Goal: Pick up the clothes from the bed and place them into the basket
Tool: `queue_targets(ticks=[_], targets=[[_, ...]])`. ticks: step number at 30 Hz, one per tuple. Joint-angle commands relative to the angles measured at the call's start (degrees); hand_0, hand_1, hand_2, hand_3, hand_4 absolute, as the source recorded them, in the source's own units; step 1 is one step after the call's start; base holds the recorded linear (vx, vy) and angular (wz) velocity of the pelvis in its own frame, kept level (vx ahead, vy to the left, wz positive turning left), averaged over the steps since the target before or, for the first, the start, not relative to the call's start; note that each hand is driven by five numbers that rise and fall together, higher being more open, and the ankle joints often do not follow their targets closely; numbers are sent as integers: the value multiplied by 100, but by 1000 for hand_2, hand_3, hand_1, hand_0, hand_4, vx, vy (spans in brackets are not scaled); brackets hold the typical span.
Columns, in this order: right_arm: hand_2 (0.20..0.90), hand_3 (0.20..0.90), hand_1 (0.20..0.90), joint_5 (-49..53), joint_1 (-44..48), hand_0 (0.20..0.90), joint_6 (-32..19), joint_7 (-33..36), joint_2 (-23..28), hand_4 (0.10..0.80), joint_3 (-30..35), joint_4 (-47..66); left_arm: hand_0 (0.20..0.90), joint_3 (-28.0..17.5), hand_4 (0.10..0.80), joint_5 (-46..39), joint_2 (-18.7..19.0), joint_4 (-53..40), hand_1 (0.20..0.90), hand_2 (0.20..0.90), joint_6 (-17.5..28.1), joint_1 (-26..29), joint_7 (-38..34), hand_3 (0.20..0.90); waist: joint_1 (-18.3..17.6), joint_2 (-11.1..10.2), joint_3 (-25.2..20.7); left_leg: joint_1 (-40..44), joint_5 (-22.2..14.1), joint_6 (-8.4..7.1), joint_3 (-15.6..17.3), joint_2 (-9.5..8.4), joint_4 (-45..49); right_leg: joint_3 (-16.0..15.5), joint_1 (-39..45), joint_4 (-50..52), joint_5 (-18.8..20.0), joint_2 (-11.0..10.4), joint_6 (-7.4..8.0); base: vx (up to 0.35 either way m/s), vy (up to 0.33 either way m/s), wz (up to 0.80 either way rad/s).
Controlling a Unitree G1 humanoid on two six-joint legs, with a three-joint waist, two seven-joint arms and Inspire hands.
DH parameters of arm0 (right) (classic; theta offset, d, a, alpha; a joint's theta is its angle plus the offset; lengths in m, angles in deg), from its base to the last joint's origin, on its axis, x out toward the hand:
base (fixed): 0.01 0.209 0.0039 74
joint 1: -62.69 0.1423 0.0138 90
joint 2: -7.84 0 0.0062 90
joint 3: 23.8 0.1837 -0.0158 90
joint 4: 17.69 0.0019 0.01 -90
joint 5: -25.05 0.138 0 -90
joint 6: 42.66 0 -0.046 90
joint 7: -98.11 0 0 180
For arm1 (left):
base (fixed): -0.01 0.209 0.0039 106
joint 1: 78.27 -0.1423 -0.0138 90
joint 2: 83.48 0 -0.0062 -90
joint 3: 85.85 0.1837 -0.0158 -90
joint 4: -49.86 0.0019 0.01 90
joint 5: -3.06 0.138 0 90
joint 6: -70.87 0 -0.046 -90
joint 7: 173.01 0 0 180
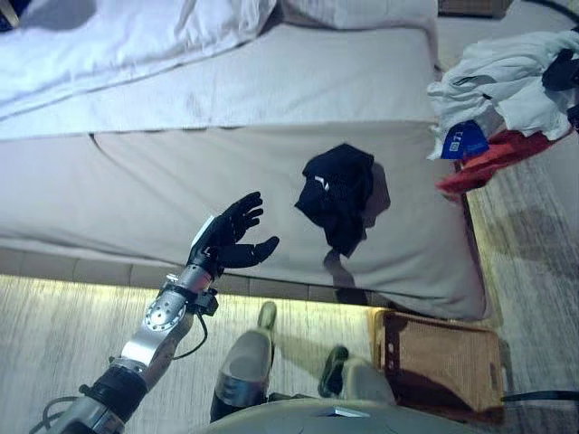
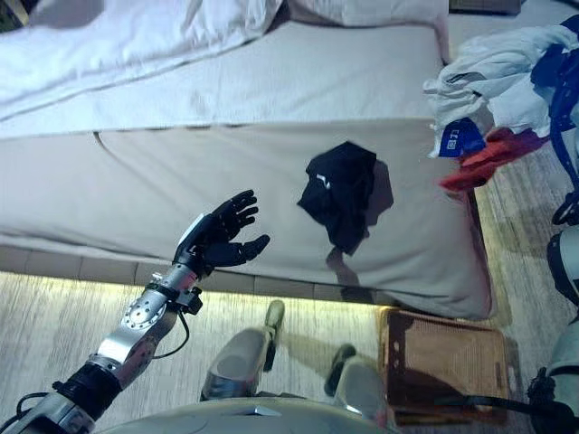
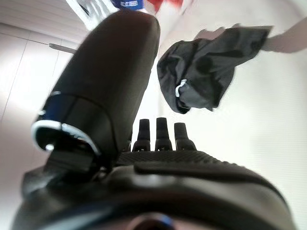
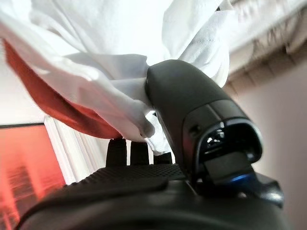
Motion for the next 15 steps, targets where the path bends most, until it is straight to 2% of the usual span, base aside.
queue_targets(ticks=[1, 10, 15], targets=[[300, 200, 300, 358, 682, 300, -472, 169, 533, 100, -243, 50, 900, 154, 800, 134, -70, -137, 900, 900, 494, -244, 163, 900, -36, -187, -1125, 72, -875, 23, 272, 157, 182, -47, -161, -323, 149, 246, -294, 20, 32, -2], [300, 200, 300, 251, 660, 300, -289, 273, 592, 100, -301, 241, 900, 55, 800, 198, -163, 167, 900, 900, 617, -293, 354, 900, -110, -272, -1264, 258, -811, 24, 359, 190, -84, 0, -27, -614, 308, 233, -212, 0, 0, 0], [300, 200, 300, 252, 528, 300, -281, 254, 666, 100, -279, 303, 900, 52, 800, 110, -243, 397, 900, 900, 565, -210, 360, 900, -273, -290, -1351, 413, -757, 36, 465, 211, -309, 178, -8, -755, 439, 234, -129, -19, 20, -8]])
